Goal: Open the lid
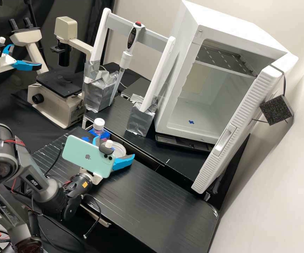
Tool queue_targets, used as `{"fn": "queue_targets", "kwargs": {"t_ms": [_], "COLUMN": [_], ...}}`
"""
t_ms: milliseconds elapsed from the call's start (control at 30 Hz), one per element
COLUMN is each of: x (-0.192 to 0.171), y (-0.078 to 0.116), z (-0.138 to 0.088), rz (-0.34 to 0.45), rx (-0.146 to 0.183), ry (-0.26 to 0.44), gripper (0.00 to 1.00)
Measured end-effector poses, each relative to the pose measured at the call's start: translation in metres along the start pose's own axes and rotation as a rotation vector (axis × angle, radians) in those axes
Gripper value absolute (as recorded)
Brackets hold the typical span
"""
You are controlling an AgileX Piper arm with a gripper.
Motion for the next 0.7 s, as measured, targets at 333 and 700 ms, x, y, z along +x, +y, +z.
{"fn": "queue_targets", "kwargs": {"t_ms": [333,700], "x": [0.0027,0.0045], "y": [-0.0021,-0.0024], "z": [-0.0001,0.0017], "rz": [0.002,0.017], "rx": [-0.003,-0.008], "ry": [-0.002,-0.016], "gripper": [0.0,1.0]}}
